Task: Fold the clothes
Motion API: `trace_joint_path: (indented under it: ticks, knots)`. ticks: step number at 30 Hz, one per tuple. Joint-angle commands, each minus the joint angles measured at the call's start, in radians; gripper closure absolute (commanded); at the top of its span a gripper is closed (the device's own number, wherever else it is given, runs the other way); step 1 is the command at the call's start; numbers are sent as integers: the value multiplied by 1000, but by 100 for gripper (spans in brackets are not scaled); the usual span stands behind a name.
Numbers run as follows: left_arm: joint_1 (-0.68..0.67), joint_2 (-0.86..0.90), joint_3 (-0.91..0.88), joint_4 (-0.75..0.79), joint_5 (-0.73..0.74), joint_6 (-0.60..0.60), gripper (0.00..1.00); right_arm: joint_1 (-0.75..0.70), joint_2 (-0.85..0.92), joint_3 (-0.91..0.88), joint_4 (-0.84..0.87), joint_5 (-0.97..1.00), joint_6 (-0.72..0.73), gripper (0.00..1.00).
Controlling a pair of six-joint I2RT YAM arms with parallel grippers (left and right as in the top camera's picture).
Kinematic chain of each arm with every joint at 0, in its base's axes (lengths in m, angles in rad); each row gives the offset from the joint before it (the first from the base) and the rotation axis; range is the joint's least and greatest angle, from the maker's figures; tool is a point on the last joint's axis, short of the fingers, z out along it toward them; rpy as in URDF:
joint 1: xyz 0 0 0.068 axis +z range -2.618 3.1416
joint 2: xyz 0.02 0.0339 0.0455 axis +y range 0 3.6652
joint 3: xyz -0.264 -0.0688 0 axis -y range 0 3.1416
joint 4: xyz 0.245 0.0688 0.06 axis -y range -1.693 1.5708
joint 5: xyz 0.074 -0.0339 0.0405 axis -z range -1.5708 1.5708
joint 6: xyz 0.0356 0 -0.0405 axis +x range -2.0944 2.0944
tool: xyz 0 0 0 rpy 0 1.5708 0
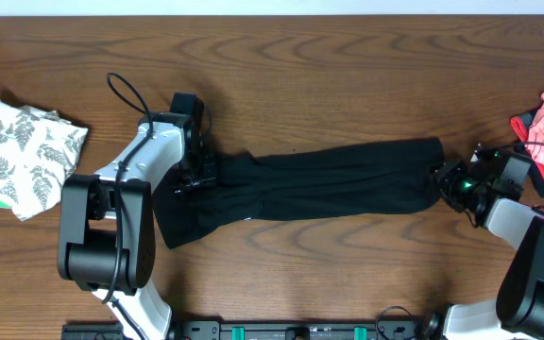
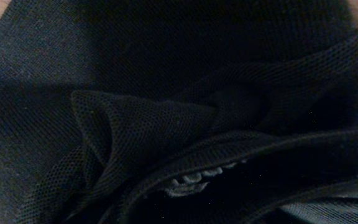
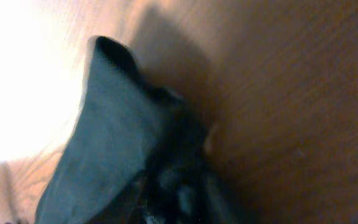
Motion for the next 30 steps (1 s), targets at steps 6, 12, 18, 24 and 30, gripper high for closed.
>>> trace_joint_path:
  ticks: [6, 12, 18, 24, 30]
  knots:
    - [10, 58, -32, -22, -71, -2, 52, 15, 67, -72, -27, 74, -53, 99]
    - [6, 58, -32, -23, -71, -2, 53, 9, -114, -11, -74, 80, -79, 99]
    - [-40, 51, -30, -27, -8, 7, 44, -39, -230, 154, -320, 180, -130, 99]
    - [-100, -18, 1, -44, 19, 1, 2, -68, -230, 278, -486, 251, -205, 99]
    - [-115, -187, 23, -38, 18, 1, 2, -99, -230, 291, -518, 293, -215, 99]
